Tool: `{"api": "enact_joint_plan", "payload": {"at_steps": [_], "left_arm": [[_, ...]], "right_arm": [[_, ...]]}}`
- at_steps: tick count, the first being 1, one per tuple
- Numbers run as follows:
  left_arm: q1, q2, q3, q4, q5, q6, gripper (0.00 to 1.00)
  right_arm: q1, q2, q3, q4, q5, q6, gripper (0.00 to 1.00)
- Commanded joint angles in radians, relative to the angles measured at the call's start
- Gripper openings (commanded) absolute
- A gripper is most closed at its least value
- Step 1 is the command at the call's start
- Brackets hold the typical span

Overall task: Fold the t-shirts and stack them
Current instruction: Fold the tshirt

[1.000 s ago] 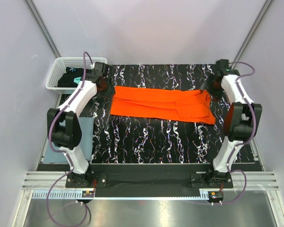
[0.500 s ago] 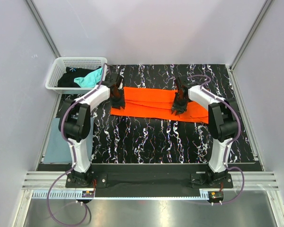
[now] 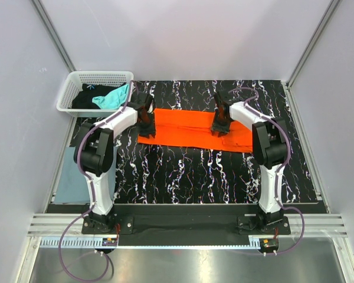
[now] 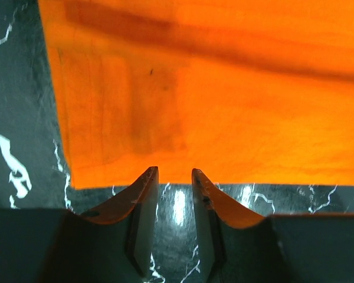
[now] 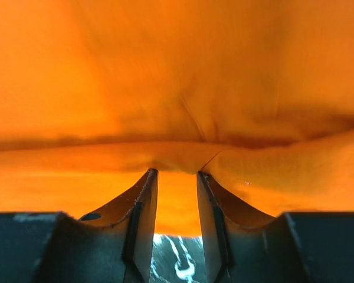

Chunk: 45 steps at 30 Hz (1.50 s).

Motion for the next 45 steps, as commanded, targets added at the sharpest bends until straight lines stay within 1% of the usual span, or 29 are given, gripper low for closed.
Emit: {"api": "enact_joint_plan", "payload": {"at_steps": [1,2,4,5,7,12,16,18,19,20,22,23,27,30,35,37,39,41,43,44,45], "left_arm": [[0.001,-0.099,-0.025,0.013,0.012,0.008,0.34],[-0.001,-0.113,-0.045,0.010,0.010,0.009,0.34],[0.001,-0.154,-0.068,0.005,0.010,0.006,0.35],[0.001,-0.165,-0.085,0.005,0.010,0.003,0.35],[-0.001,-0.179,-0.092,0.005,0.020,0.000,0.36],[-0.001,-0.134,-0.050,0.005,0.027,-0.005,0.37],[0.001,-0.053,0.016,0.002,0.062,0.002,0.37],[0.001,-0.029,0.044,0.002,0.067,-0.006,0.38],[0.007,-0.001,0.059,0.004,0.078,-0.014,0.38],[0.013,0.013,0.067,0.001,0.108,-0.020,0.38],[0.030,0.043,0.081,-0.007,0.124,-0.043,0.38],[0.036,0.048,0.084,-0.007,0.125,-0.049,0.38],[0.070,0.076,0.079,-0.010,0.112,-0.054,0.39],[0.081,0.107,0.073,-0.022,0.121,-0.049,0.40],[0.082,0.114,0.018,-0.031,0.136,-0.057,0.40],[0.081,0.111,-0.019,-0.039,0.127,-0.051,0.40],[0.081,0.096,-0.065,-0.041,0.121,-0.046,0.41],[0.082,0.082,-0.098,-0.041,0.119,-0.049,0.41],[0.079,0.071,-0.146,-0.039,0.144,-0.054,0.41],[0.073,0.067,-0.161,-0.039,0.150,-0.054,0.41],[0.067,0.062,-0.195,-0.039,0.153,-0.057,0.41]], "right_arm": [[-0.015,0.039,0.126,0.019,0.093,-0.045,0.40],[-0.021,0.068,0.185,0.006,0.100,-0.045,0.41],[-0.032,0.091,0.241,-0.004,0.097,-0.050,0.41],[-0.030,0.114,0.296,-0.031,0.085,-0.053,0.41],[-0.032,0.119,0.321,-0.065,0.068,-0.045,0.42],[-0.032,0.018,0.213,-0.070,0.013,-0.024,0.45],[-0.032,-0.073,0.146,-0.065,0.057,-0.065,0.46],[-0.035,-0.081,0.114,-0.057,0.079,-0.077,0.47],[-0.038,-0.075,0.095,-0.039,0.056,-0.081,0.45],[-0.038,-0.064,0.097,-0.037,0.041,-0.081,0.41],[-0.040,-0.046,0.095,-0.036,-0.023,-0.055,0.32],[-0.035,-0.048,0.088,-0.037,-0.024,-0.042,0.27],[-0.023,-0.097,0.016,0.013,-0.056,0.002,0.26],[-0.023,-0.075,-0.017,0.030,-0.084,0.019,0.26],[-0.024,0.017,0.075,0.032,-0.032,-0.019,0.26],[-0.033,0.054,0.146,0.004,-0.033,-0.030,0.26],[-0.038,0.050,0.173,-0.046,-0.010,-0.024,0.27],[-0.043,0.019,0.161,-0.062,-0.008,-0.010,0.29],[-0.047,-0.042,0.124,-0.074,0.002,-0.008,0.37],[-0.050,-0.062,0.114,-0.080,0.013,-0.007,0.46],[-0.052,-0.108,0.091,-0.091,0.021,-0.007,0.50]]}}
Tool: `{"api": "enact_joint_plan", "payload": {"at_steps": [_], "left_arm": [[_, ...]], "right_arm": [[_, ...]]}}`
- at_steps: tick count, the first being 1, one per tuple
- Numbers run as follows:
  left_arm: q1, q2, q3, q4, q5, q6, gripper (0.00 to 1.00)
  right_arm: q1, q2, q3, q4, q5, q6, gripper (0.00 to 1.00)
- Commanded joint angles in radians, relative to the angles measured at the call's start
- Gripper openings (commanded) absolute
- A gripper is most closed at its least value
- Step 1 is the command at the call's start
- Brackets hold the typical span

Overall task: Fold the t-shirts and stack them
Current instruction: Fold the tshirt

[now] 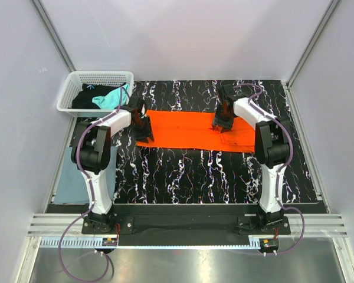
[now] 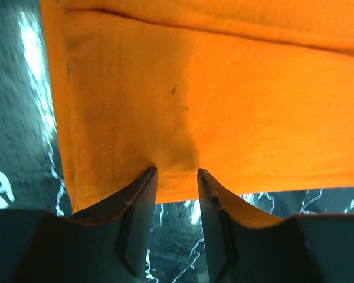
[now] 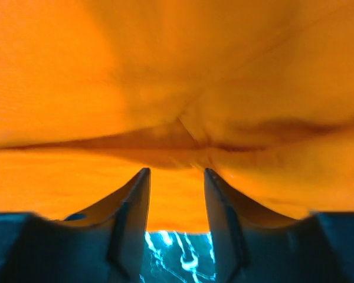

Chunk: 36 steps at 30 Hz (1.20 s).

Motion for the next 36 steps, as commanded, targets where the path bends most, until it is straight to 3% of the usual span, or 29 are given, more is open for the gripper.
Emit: {"api": "enact_joint_plan", "payload": {"at_steps": [1,2,8,16,22,26,30,36], "left_arm": [[-0.023,0.024,-0.127,-0.090,0.006,0.001,0.41],[-0.049,0.012,-0.147,-0.084,0.009,0.000,0.41],[-0.208,-0.147,-0.395,-0.007,0.069,-0.111,0.41],[-0.491,-0.372,-0.601,0.050,0.074,-0.316,0.43],[-0.689,-0.545,-0.716,0.099,0.080,-0.457,0.46],[-0.782,-0.654,-0.681,0.097,0.086,-0.450,0.56],[-0.786,-0.815,-0.589,0.065,0.048,-0.401,0.74],[-0.705,-0.854,-0.448,-0.062,-0.066,-0.246,0.84]], "right_arm": [[-0.021,-0.160,-0.038,-0.056,0.050,0.003,0.53],[-0.042,-0.185,-0.054,-0.059,0.055,0.012,0.60],[-0.183,-0.289,-0.200,-0.059,0.055,0.043,0.80],[-0.186,-0.219,-0.209,-0.033,0.072,0.129,1.00],[-0.154,-0.177,-0.226,0.010,0.093,0.147,1.00],[-0.101,-0.105,-0.177,0.018,0.141,0.112,1.00],[-0.070,0.023,-0.055,0.010,0.179,0.066,1.00],[-0.044,0.211,0.196,-0.007,0.190,-0.052,1.00]]}}
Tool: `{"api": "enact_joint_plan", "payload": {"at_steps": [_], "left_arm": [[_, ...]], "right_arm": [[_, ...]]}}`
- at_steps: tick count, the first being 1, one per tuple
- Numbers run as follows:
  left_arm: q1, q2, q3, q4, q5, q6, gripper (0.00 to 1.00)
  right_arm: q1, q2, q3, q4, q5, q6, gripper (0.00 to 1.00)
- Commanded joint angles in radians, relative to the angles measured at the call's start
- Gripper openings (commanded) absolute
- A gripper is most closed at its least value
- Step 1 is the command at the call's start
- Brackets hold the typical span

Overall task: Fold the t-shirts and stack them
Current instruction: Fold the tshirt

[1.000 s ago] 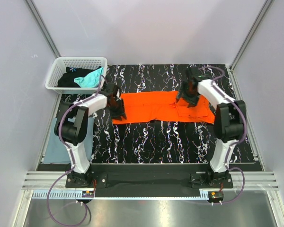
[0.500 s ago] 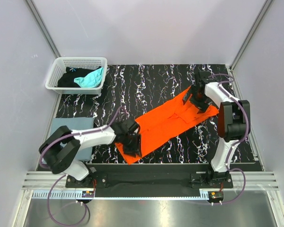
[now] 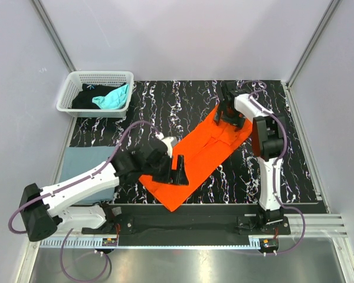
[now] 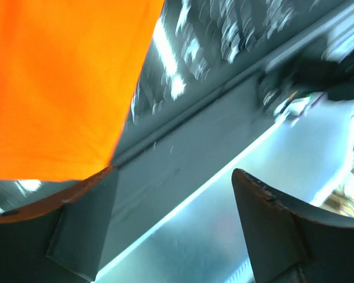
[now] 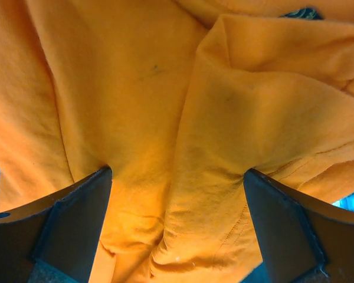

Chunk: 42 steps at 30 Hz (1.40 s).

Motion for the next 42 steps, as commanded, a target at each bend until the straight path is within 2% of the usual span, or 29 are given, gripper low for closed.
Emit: {"api": "enact_joint_plan", "payload": {"at_steps": [1,5,10,11,14,16,20,22,26,30,33,39,42], "left_arm": [[0.064,0.029,0.062,-0.074,-0.096,0.130,0.87],[0.161,0.182,0.099,-0.069,-0.124,0.249,0.90],[0.166,0.455,0.217,-0.040,-0.159,0.369,0.92],[0.166,0.483,0.257,-0.034,-0.162,0.381,0.94],[0.167,0.582,0.309,-0.029,-0.175,0.389,0.94],[0.169,0.625,0.312,-0.028,-0.150,0.380,0.95],[0.169,0.717,0.288,-0.012,-0.051,0.345,0.94],[0.167,0.737,0.268,0.032,0.078,0.303,0.93],[0.138,0.730,0.190,0.184,0.205,0.187,0.93],[0.089,0.713,0.182,0.302,0.316,0.084,0.93],[0.051,0.682,0.200,0.311,0.289,0.044,0.92],[0.047,0.581,0.136,0.334,0.313,-0.025,0.93],[0.064,0.474,0.110,0.319,0.279,-0.037,0.93]], "right_arm": [[0.022,0.129,0.142,0.072,0.020,-0.113,1.00],[0.034,0.260,0.335,0.059,0.016,-0.200,1.00],[0.042,0.382,0.698,-0.002,-0.027,-0.267,1.00],[0.042,0.414,0.837,-0.046,-0.045,-0.267,1.00],[0.040,0.404,0.988,-0.098,-0.047,-0.261,1.00],[0.039,0.350,0.966,-0.097,-0.026,-0.252,1.00],[0.023,0.179,0.805,-0.100,-0.007,-0.255,1.00],[0.011,0.134,0.748,-0.105,0.000,-0.263,1.00],[-0.003,0.068,0.638,-0.112,-0.022,-0.278,1.00],[0.000,0.091,0.627,-0.132,-0.055,-0.276,1.00],[0.005,0.126,0.633,-0.134,-0.073,-0.266,1.00],[0.051,0.239,0.689,-0.137,-0.076,-0.299,1.00],[0.074,0.298,0.696,-0.137,-0.075,-0.289,0.98]]}}
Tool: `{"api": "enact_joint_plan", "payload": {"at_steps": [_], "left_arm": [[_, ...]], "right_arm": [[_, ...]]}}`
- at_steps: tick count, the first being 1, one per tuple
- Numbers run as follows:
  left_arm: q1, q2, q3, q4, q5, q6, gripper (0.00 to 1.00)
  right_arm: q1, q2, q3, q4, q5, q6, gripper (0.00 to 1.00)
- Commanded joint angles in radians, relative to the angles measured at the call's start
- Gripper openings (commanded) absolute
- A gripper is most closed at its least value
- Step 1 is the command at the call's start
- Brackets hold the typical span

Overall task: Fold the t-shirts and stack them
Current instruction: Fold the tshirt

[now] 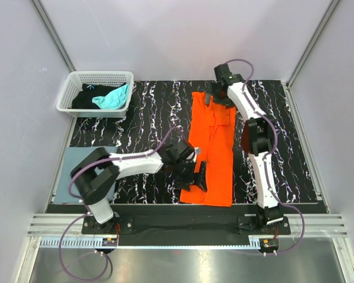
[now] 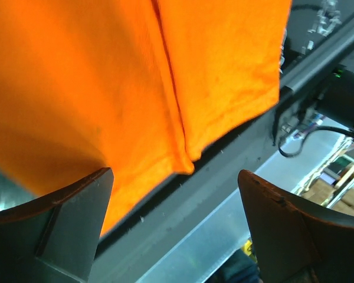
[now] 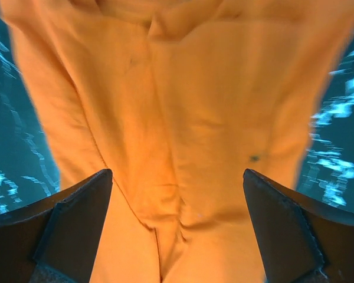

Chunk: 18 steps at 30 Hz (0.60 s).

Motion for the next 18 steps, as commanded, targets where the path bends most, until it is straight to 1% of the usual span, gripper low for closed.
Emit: {"api": "enact_joint_plan", "payload": {"at_steps": [1,3,4,5,8,10,13,15,17,18], "left_arm": [[0.027,-0.194,-0.009,-0.017,0.002,-0.031,0.93],[0.060,-0.271,-0.015,-0.061,-0.049,-0.013,0.93],[0.079,-0.304,-0.021,-0.081,-0.056,-0.002,0.93],[0.117,-0.370,-0.039,-0.120,-0.067,0.015,0.93],[0.181,-0.461,-0.076,-0.174,-0.066,0.050,0.92],[0.224,-0.486,-0.111,-0.204,-0.075,0.071,0.92],[0.232,-0.500,-0.165,-0.203,-0.084,0.064,0.92],[0.232,-0.487,-0.196,-0.195,-0.086,0.056,0.92],[0.231,-0.483,-0.217,-0.180,-0.104,0.053,0.92],[0.231,-0.481,-0.239,-0.169,-0.105,0.055,0.92]], "right_arm": [[0.043,0.068,0.033,-0.008,-0.008,-0.009,0.98],[0.059,0.090,0.033,-0.004,-0.003,0.002,0.97],[0.066,0.115,0.044,-0.004,-0.003,0.003,0.97],[0.076,0.129,0.053,-0.002,0.000,0.008,0.97],[0.084,0.204,0.123,0.012,0.023,0.011,0.97],[0.084,0.275,0.213,0.012,0.050,0.017,0.98],[0.084,0.333,0.332,0.012,0.055,0.014,0.99],[0.084,0.327,0.364,0.010,0.041,0.009,1.00],[0.084,0.250,0.342,0.002,0.014,0.006,1.00],[0.084,0.210,0.325,-0.034,0.012,0.008,1.00]]}}
